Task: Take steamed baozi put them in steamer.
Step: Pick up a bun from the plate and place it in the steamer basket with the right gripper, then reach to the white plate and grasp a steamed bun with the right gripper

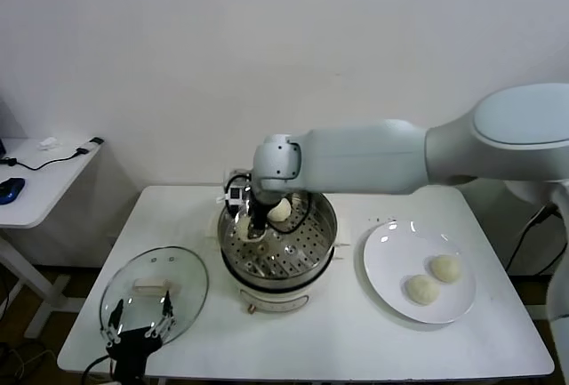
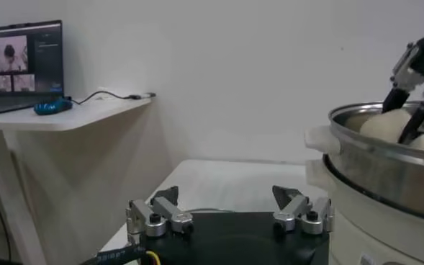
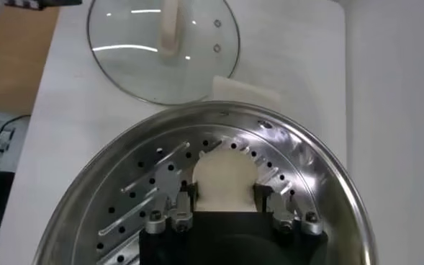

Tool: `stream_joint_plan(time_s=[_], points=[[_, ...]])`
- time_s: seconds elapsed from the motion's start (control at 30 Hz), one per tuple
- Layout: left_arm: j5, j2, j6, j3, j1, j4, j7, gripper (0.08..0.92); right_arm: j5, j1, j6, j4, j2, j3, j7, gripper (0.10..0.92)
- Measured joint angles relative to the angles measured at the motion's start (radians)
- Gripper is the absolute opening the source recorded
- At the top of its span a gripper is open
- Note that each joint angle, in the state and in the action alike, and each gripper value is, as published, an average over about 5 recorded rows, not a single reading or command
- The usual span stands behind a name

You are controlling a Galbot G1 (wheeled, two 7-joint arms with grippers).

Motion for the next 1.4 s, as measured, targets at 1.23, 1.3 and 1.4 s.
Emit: stream_joint_plan(time_s=[1.23, 1.3, 1.4], points=[[0.01, 0.006, -0.032, -0.027, -0.029, 0.033, 0.003, 0.823, -0.315, 0.344, 0.335, 0.158, -0.577, -0.22, -0.439, 0.823], [0.013, 0.005, -0.033, -0.026, -0.033, 0.037, 0.004, 0.823, -0.357, 0.354, 0.347, 0.18, -0.645, -0.255, -0.451, 0.823], [0.019, 0.003, -0.033, -0.024, -0.036, 0.041, 0.004, 0.823, -0.422, 0.344, 0.361, 0.202, -0.741, -0.287, -0.46, 0.823]])
